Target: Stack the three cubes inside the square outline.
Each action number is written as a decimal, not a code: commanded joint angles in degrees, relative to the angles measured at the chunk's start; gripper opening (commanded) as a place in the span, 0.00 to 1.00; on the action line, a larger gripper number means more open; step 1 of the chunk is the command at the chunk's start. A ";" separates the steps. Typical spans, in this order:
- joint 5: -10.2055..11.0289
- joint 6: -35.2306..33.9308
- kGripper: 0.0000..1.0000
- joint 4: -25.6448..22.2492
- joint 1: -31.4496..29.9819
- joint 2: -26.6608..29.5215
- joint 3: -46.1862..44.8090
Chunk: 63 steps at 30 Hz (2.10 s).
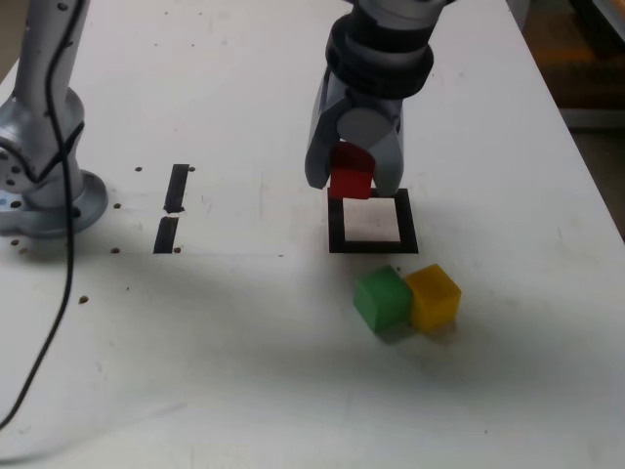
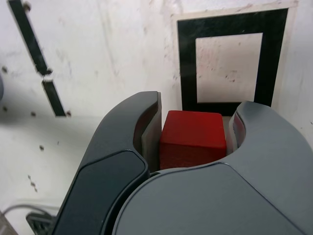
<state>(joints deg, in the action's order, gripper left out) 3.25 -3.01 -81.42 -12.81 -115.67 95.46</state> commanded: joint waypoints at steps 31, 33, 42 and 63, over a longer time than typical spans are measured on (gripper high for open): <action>-2.05 0.81 0.39 16.08 4.46 -3.62 -9.43; -1.97 0.82 0.45 16.05 4.46 -3.64 -9.30; -1.73 0.86 0.76 16.13 4.71 -4.11 -9.03; 6.51 21.86 1.00 2.74 -2.15 4.94 3.52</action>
<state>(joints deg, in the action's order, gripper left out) 9.63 15.64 -78.60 -14.76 -111.43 98.73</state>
